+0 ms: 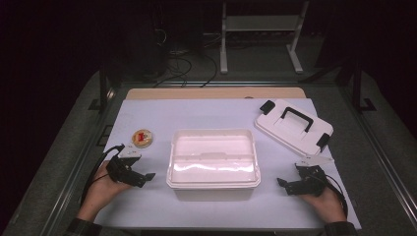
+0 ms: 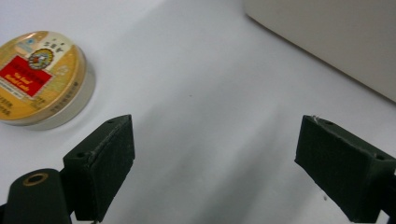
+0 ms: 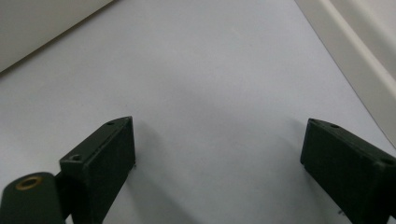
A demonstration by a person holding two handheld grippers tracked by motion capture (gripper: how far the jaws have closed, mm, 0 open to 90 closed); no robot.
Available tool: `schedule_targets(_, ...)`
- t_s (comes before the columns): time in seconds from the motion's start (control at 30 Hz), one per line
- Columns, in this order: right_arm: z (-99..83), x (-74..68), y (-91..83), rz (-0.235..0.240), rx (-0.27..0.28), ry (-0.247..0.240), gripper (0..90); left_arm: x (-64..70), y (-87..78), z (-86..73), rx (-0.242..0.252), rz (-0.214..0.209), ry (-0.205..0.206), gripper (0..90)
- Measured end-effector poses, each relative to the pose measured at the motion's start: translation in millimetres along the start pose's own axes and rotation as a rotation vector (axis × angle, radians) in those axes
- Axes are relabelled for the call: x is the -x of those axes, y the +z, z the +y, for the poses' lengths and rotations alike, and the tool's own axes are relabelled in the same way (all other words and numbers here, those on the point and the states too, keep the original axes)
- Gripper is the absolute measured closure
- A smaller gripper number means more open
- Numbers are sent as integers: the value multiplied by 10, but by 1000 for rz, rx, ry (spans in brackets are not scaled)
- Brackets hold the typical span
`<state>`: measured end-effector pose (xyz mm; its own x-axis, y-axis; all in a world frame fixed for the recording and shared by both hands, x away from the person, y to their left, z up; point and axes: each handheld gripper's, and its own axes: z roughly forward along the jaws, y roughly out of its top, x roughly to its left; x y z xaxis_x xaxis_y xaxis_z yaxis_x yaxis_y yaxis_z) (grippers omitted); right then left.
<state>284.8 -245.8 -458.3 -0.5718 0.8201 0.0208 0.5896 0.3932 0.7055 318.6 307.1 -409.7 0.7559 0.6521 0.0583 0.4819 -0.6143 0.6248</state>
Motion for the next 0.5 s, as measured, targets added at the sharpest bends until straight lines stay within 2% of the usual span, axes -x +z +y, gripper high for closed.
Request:
schedule_targets(0.17,-1,-3,0,0,-1,3,92,-19,-71,94,11,-5,24,112)
schedule_targets(0.27,-1,-1,-1,0,-1,2,92,-24,-128,172,33,-25,35,115)
schedule_targets(0.4,-3,-1,0,0,1,1,92,-32,-241,330,37,-41,78,115)
schedule_targets(0.5,-2,-1,-1,-1,-1,1,92,-44,-289,388,43,-49,90,119)
